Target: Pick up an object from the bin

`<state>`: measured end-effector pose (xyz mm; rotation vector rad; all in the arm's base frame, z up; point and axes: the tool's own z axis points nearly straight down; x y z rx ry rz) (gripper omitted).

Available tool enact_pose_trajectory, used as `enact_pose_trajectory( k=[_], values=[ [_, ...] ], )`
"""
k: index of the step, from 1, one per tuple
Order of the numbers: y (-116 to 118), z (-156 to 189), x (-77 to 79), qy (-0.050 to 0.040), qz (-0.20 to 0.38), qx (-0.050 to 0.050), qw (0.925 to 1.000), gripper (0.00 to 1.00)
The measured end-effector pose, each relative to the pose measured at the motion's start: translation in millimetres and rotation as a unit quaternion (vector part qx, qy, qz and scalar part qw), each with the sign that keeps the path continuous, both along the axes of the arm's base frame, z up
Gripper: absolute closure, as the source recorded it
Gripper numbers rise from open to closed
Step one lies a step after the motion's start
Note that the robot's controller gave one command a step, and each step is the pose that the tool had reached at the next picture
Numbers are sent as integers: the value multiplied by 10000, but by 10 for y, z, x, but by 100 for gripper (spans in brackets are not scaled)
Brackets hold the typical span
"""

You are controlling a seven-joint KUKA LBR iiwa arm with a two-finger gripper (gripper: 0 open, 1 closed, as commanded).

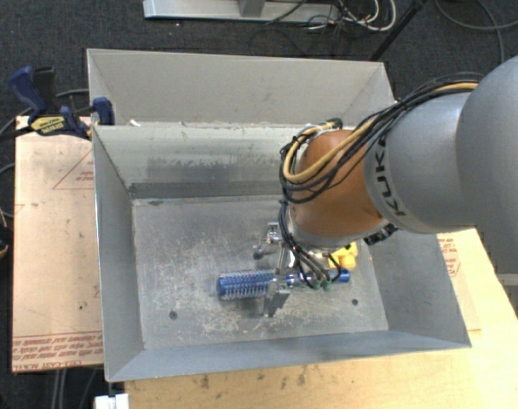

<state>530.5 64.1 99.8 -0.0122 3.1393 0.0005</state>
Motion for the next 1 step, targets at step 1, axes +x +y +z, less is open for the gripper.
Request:
enact_pose_trajectory(
  k=[1],
  values=[
    [176, -263, 1, -27, 176, -2, 9998, 0]
  ],
)
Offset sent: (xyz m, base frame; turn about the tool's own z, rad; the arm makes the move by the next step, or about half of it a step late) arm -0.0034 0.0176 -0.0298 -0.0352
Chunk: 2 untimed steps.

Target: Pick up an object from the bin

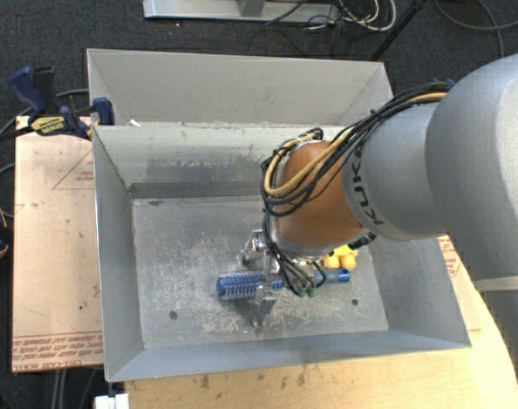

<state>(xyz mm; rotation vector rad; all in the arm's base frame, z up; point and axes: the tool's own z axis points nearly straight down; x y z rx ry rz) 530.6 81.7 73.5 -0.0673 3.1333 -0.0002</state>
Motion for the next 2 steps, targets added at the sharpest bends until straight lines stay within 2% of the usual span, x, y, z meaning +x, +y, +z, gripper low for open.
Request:
enact_pose_trajectory(
  k=[1, 2],
  values=[
    [-1, 23, 17, 24, -8, 0, 10000, 0],
    [10, 46, 37, -7, -6, 15, 10000, 100]
  ],
)
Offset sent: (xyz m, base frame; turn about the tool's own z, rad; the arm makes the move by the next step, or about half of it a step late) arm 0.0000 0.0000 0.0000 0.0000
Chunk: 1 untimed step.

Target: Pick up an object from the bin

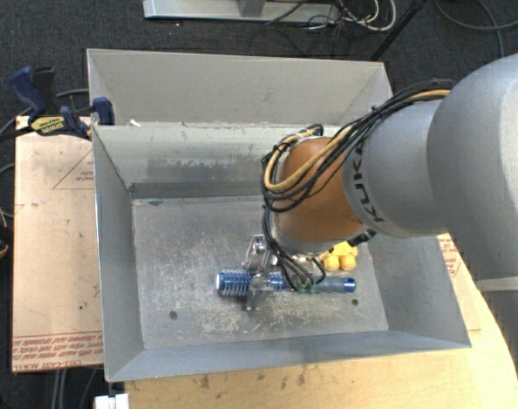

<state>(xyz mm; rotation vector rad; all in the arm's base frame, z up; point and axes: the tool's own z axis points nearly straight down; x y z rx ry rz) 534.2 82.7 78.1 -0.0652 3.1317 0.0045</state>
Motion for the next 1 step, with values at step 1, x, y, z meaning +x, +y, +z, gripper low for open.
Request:
enact_pose_trajectory(
  k=[1],
  values=[
    [6, 677, 18, 9, -2, -3, 10000, 100]
  ],
)
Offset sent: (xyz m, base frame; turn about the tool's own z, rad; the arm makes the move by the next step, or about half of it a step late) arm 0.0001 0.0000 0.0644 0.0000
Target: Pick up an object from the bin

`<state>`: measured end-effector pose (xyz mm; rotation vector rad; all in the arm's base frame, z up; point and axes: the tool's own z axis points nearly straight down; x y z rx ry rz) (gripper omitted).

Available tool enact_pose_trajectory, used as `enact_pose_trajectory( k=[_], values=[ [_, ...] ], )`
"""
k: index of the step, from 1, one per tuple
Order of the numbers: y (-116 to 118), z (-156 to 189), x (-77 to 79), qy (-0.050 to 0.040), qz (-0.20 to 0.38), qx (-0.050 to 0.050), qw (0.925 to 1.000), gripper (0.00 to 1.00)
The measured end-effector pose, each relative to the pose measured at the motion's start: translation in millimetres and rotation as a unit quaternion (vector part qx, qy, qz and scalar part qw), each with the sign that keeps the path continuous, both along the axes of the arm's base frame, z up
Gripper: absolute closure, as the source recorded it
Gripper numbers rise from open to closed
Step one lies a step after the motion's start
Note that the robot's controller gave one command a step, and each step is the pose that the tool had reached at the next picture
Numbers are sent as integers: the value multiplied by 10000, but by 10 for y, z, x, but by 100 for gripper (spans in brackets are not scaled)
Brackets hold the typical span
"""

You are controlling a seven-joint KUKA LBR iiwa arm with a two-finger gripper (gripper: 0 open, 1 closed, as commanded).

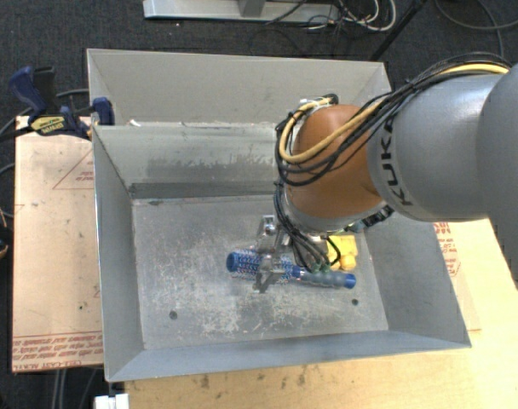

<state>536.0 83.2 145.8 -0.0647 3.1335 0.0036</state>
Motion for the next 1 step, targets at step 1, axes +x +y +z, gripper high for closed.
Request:
enact_pose_trajectory(
  k=[1],
  values=[
    [5, 338, 9, 14, 0, -3, 10000, 100]
  ],
)
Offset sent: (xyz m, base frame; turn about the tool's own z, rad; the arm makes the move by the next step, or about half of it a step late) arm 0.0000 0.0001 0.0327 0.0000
